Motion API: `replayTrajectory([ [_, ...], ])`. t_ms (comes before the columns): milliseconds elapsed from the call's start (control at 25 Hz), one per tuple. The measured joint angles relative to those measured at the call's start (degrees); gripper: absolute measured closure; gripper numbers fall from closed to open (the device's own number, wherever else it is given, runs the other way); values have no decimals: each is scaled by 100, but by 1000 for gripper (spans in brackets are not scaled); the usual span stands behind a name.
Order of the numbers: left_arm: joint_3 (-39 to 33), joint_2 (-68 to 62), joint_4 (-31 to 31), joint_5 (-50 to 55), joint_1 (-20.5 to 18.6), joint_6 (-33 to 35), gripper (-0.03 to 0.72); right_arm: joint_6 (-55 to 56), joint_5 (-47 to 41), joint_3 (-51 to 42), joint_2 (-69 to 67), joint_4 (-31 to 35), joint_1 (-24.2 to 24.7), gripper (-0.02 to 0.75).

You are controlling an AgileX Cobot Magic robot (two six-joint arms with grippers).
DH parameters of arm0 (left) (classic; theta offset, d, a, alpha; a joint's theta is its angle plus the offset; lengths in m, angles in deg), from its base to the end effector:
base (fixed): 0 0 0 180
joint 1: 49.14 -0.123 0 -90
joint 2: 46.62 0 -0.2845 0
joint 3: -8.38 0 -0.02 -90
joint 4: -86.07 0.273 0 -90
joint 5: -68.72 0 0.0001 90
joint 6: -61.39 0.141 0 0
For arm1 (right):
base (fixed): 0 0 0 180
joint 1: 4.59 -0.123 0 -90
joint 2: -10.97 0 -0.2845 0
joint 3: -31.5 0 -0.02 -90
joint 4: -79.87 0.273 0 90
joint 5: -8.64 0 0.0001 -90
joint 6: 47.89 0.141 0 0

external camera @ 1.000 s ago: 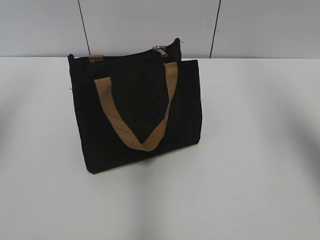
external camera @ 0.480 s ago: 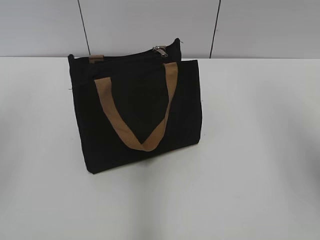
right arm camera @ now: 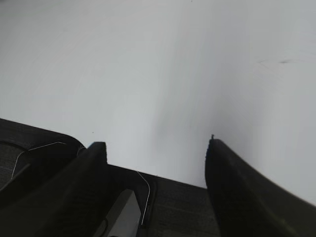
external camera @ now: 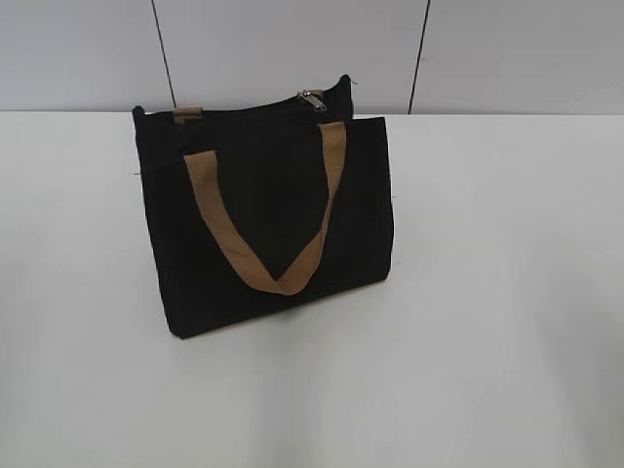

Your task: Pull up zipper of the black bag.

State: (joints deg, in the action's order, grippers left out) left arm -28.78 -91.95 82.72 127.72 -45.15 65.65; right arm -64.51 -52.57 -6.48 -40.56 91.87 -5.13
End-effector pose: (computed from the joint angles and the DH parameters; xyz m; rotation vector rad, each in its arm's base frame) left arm 0.1549 -0.0179 0.2706 0.1620 2.4632 -0.0728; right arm 0.1644 0.0273 0.2477 -0.3199 2.5835 0.1763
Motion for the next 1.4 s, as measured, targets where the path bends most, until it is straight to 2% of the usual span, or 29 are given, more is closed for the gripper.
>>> replayTrajectory([
  [360,-807,1103,-62,195,0,0,167,5,-366,-1046,1558,24,0,265],
  [1000,-837,3039,-96,196,0,0,167,151,-214,-1222,4271,115,0,265],
  [1400,-843,3775,-89,201,0,4,167,-326,-183,-1235,4418,147,0,265],
])
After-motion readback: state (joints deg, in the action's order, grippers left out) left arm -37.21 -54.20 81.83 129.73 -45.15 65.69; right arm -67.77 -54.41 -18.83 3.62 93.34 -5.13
